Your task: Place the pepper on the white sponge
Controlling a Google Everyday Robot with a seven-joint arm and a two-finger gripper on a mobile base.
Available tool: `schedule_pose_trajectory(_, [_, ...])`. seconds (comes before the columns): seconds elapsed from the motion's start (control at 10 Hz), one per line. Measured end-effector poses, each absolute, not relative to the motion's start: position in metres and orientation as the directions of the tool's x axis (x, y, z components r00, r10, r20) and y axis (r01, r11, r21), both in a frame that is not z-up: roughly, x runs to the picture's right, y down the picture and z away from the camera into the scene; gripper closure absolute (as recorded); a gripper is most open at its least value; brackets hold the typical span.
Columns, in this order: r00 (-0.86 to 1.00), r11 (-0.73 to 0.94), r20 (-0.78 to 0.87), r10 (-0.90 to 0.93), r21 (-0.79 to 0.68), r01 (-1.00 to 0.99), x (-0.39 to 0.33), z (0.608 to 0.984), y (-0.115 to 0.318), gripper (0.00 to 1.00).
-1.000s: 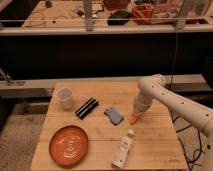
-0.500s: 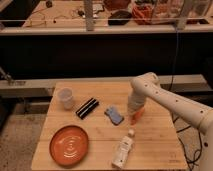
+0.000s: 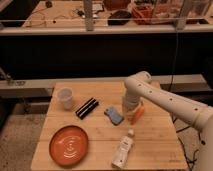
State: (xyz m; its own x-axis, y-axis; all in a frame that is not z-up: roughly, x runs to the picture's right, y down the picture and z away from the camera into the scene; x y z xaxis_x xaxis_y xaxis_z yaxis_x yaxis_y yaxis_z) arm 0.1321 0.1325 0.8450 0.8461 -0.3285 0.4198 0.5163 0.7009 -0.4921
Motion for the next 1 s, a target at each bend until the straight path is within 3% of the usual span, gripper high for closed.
schedule_pose_trajectory(0.3, [0.829,0.694,0.437,-0.349,-0.474,0.542,0.118,0.844,0.128,0.95])
schedule_pose_trajectory(0.6, [0.829,0.698,0.437,-0.348,-0.469,0.54,0.125,0.844,0.123,0.78])
schedule_pose_trajectory(0.8, [0.829,0.698,0.439,-0.347,-0.469,0.541,0.136,0.845,0.124,0.57])
schedule_pose_trajectory(1.0, [0.821,0.697,0.447,-0.356,-0.458,0.552,0.127,0.844,0.122,0.53])
